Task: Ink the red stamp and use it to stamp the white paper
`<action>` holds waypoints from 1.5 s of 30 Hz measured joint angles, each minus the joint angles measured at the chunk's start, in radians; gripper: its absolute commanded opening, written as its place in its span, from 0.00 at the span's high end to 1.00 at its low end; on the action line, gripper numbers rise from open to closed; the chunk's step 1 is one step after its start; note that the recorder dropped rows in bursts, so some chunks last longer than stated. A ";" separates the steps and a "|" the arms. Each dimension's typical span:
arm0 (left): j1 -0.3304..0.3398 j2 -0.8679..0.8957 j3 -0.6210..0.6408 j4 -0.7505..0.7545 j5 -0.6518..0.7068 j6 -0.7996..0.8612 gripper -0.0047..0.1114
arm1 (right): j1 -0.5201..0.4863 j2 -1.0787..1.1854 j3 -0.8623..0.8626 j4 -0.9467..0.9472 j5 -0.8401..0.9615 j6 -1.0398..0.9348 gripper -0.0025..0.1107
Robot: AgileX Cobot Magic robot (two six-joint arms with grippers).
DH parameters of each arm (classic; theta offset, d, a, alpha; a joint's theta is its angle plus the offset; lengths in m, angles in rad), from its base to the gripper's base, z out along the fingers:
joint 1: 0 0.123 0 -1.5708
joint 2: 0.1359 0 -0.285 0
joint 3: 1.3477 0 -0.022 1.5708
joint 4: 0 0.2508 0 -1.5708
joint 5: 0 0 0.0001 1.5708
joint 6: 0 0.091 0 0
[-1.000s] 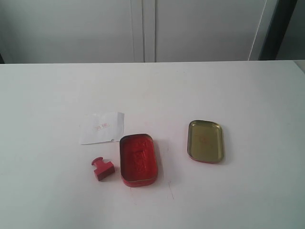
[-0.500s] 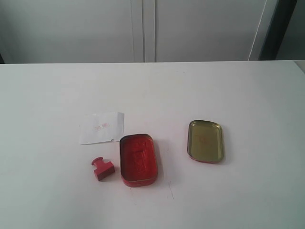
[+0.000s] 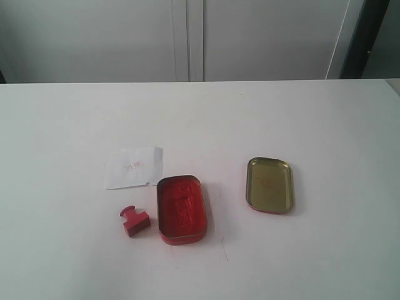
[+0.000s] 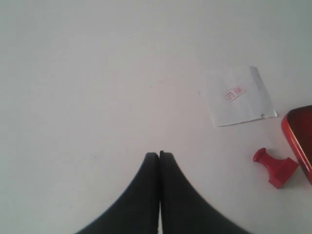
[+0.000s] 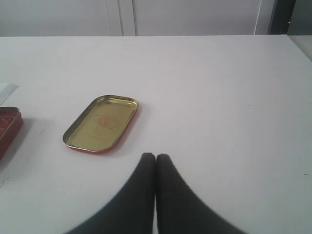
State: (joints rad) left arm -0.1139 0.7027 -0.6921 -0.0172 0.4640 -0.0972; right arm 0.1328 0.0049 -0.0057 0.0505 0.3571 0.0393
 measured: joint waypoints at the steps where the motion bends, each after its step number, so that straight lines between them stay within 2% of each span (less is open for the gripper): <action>1: 0.000 -0.023 0.000 0.000 0.000 0.000 0.96 | 0.000 0.000 0.000 0.000 0.000 0.000 0.98; 8: 0.000 -0.258 0.020 0.006 0.064 0.000 0.96 | 0.000 0.000 0.000 0.000 0.000 0.000 0.98; 13: 0.000 -0.396 0.124 0.006 0.074 0.010 0.96 | 0.000 0.000 0.000 0.000 0.000 0.000 0.98; 20: 0.009 -0.528 0.332 0.009 0.071 0.049 0.96 | 0.000 0.000 0.000 0.000 0.000 0.000 0.98; 36: 0.021 -0.694 0.654 0.010 -0.252 0.050 0.96 | 0.000 0.000 0.000 0.000 0.000 0.000 0.98; 45: 0.021 -0.698 0.689 0.010 -0.282 0.050 0.96 | 0.000 0.000 0.000 0.000 0.000 0.000 0.98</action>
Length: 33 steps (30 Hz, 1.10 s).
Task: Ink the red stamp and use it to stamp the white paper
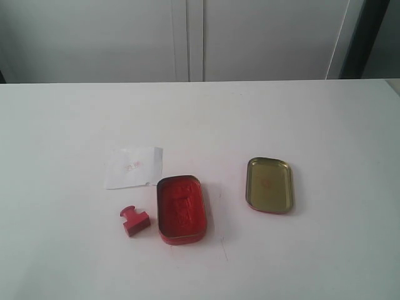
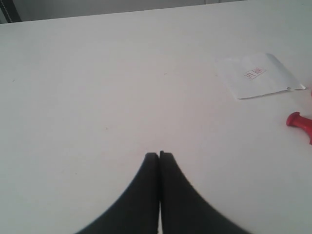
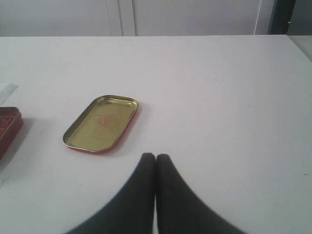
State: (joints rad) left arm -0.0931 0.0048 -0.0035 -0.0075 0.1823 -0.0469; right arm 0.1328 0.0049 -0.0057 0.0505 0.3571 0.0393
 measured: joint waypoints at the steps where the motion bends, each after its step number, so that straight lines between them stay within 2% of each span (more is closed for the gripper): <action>1: 0.000 0.000 0.000 0.000 0.000 0.000 0.96 | 0.000 0.000 0.000 0.000 0.000 0.000 0.98; 11: 0.000 0.000 0.000 0.000 0.046 0.000 0.96 | 0.000 0.000 0.000 0.000 0.000 0.000 0.98; 33: 0.000 0.000 0.000 0.007 0.046 0.029 0.96 | 0.000 0.000 0.000 0.000 0.000 0.000 0.98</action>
